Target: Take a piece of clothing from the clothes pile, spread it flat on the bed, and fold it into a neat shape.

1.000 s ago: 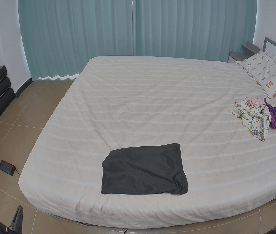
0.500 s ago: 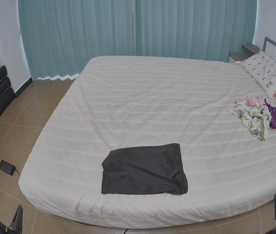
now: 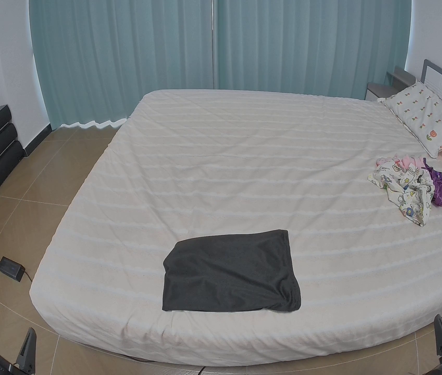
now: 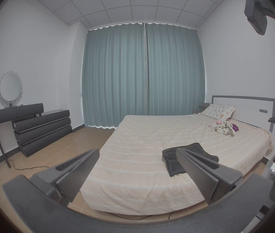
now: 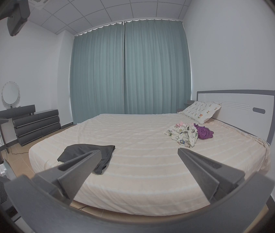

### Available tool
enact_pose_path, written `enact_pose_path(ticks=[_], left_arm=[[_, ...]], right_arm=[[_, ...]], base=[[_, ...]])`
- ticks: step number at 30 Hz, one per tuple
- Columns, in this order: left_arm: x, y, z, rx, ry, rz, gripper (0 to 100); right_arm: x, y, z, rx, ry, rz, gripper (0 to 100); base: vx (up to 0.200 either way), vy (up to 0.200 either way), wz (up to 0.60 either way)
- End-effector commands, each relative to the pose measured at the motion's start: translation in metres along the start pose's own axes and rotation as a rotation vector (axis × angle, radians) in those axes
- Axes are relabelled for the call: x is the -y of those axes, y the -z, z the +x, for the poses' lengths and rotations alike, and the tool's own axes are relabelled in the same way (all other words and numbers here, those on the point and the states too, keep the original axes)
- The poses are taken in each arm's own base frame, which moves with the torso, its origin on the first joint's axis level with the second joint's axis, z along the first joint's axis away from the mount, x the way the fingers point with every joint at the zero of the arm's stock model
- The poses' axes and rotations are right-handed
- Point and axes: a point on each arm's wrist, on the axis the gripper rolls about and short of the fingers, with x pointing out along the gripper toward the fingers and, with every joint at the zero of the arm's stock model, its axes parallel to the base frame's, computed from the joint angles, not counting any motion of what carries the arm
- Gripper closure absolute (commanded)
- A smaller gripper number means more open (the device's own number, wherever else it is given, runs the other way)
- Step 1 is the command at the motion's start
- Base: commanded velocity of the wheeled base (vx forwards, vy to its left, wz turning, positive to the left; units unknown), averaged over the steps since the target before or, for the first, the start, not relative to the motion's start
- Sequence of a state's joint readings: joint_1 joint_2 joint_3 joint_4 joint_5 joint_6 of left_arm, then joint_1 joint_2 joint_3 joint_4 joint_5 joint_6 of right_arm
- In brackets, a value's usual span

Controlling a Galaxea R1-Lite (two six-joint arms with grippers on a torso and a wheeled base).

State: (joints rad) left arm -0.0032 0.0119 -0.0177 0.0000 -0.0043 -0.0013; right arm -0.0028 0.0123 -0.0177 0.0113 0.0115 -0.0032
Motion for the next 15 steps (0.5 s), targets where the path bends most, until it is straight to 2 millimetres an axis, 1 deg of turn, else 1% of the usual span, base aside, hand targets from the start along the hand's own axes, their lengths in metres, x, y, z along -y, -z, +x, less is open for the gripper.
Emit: enact_pose_path(ticks=[1, 15], left_arm=[[0.0, 0.0047, 0.0003, -0.004, 0.0, 0.0, 0], [0.0, 0.0047, 0.0003, -0.004, -0.001, -0.003, 0]], right_arm=[[0.0, 0.004, 0.0004, -0.003, 0.0, 0.003, 0], [-0.0001, 0.0043, 0.0006, 0.0, -0.005, 0.0, 0]], base=[[0.0, 0.0, 0.0], [0.0, 0.0, 0.0]])
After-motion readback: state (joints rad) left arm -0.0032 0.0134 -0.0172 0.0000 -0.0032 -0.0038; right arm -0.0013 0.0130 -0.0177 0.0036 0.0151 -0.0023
